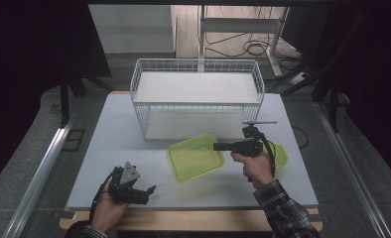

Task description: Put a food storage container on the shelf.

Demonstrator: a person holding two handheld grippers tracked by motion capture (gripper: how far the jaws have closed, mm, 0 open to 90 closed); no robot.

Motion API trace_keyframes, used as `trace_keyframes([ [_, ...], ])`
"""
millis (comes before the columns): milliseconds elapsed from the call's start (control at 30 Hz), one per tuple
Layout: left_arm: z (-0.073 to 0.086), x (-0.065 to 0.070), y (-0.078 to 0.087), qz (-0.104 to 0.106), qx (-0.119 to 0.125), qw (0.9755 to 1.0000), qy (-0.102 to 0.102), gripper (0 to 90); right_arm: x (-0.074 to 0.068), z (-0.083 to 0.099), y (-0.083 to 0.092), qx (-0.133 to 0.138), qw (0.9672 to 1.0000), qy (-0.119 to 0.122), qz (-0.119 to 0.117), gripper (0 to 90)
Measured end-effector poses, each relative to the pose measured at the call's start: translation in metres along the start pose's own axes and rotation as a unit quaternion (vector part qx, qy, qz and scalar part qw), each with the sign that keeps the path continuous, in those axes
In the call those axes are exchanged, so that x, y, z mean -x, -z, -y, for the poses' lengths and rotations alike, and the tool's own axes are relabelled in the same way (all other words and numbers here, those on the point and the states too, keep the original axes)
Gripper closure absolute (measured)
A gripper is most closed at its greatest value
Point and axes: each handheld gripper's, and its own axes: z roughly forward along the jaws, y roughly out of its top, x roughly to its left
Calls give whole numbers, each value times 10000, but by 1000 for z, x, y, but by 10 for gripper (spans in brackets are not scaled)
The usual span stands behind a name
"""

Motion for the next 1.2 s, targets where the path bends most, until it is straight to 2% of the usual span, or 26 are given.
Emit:
trace_keyframes([
  [300, 0, 1, -1, 8, -30, 10000, -30, 34, -14, -20, 11, 116, 9998, 132, 47, 797],
  [467, -1, 1, -1, 33, -31, 10000, -31, 33, -24, -33, 21, 228, 9993, 286, 126, 798],
  [800, 0, -2, -1, 145, 102, 9998, 120, 21, -33, -57, 37, 489, 9986, 193, 97, 798],
  [1200, 0, -3, -1, 161, 114, 9997, 124, 14, -46, -89, 49, 775, 9967, 231, 115, 798],
])
